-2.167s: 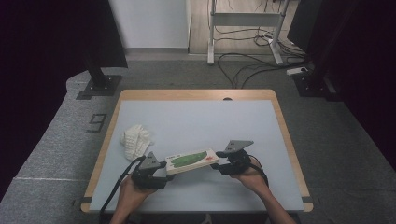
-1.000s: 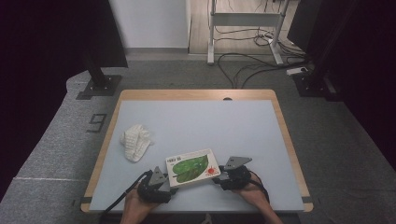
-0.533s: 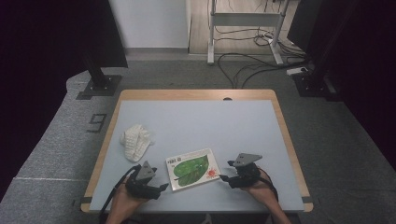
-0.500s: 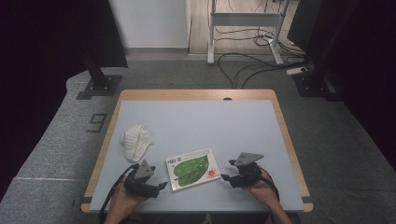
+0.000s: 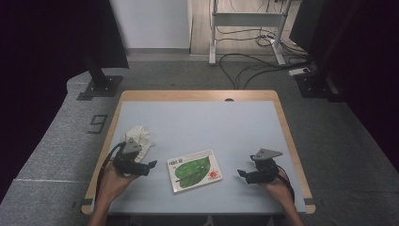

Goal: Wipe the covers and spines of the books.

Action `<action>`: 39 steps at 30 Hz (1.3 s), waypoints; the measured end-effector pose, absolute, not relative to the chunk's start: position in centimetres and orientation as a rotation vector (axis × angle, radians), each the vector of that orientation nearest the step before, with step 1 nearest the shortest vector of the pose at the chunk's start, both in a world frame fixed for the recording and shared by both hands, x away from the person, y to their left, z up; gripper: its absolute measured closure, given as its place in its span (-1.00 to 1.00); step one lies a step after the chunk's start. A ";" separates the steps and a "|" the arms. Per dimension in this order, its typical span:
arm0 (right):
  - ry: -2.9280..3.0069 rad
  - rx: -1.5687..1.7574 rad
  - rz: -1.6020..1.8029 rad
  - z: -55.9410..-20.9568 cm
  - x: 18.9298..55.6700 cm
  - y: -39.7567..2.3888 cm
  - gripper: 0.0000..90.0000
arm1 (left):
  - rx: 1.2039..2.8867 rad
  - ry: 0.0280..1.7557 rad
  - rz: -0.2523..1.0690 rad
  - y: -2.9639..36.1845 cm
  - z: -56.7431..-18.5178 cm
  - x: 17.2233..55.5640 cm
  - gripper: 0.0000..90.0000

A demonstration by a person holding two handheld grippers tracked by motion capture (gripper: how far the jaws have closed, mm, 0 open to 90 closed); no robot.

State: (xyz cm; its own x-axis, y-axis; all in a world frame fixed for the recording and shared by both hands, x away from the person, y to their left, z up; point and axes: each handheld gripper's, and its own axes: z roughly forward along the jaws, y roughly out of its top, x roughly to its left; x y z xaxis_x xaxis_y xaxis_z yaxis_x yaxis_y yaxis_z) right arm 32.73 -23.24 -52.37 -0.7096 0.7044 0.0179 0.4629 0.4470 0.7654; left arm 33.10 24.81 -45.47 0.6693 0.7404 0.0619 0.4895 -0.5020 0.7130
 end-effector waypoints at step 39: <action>2.397 1.049 1.067 -53.5 32.9 -24.4 -0.74 | 2.255 1.199 0.448 29.8 -49.3 44.0 -0.50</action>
State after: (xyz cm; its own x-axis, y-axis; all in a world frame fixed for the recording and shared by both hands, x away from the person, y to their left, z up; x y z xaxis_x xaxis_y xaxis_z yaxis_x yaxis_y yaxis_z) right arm 32.86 -24.41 -53.49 -0.6818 0.7314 0.0099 0.4968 0.4531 0.7402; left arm 44.00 29.75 -49.34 0.5485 0.8354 0.0370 0.6552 -0.4568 0.6016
